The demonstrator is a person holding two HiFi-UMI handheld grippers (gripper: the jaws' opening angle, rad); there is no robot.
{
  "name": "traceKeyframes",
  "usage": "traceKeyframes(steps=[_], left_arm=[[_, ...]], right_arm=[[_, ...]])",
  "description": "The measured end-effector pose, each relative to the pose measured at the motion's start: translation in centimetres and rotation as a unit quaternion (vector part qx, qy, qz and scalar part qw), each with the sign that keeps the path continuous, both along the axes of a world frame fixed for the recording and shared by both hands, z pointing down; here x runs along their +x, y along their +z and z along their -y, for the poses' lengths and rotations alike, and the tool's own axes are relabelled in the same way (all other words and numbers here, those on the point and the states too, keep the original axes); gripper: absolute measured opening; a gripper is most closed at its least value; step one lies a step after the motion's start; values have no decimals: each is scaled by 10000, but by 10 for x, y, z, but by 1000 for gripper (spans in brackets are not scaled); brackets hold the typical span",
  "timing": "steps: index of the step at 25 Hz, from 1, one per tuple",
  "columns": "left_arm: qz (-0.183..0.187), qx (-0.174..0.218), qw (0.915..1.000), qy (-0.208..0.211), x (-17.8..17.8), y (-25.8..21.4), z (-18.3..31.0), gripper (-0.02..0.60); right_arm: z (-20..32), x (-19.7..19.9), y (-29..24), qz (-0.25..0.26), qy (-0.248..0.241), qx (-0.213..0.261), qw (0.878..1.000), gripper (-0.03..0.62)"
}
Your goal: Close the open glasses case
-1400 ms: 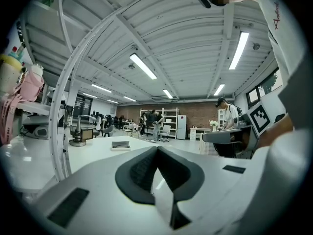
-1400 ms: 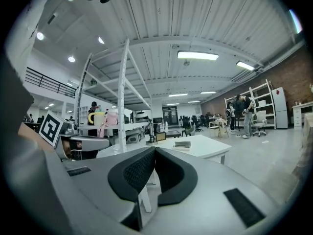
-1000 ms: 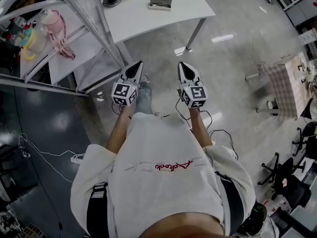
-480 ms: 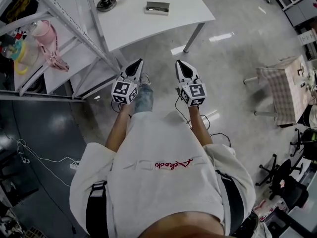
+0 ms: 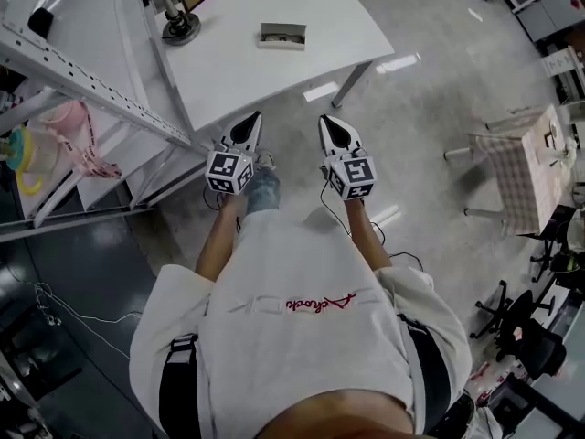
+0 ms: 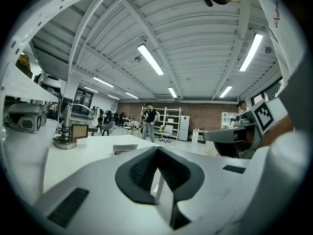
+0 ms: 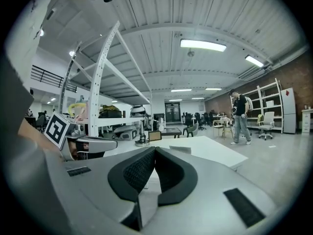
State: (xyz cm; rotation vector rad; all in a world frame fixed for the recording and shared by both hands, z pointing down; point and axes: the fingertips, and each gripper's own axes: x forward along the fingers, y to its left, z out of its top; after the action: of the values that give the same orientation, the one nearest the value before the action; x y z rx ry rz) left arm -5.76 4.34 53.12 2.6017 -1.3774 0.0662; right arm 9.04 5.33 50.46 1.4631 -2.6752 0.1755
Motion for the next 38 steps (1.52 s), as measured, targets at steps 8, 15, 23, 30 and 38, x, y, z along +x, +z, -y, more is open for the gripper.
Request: traceKeyframes(steps=[8,15,23,30,38], left_arm=[[-3,-57,9999,97,-13,-10,91,26],[26,-90,9997,231,-22,-18,164,26],[34,-89,9988,472,-31,-20,228,26],[71,-147,9980,611,-35,-15,243,26],[126,-306,9975,625,-39,2,246,26]], right_arm=[[89,-14,-8,9,82,-71,9999,-2],[161,-27,-17,44,169,-72,9998,-2],[222,-39,-25,49,381,32,9993,-2],[235,-43,-20,-13,472,-47,9989,-2],[244,-47,-10,8,452,-122,9989,-2]])
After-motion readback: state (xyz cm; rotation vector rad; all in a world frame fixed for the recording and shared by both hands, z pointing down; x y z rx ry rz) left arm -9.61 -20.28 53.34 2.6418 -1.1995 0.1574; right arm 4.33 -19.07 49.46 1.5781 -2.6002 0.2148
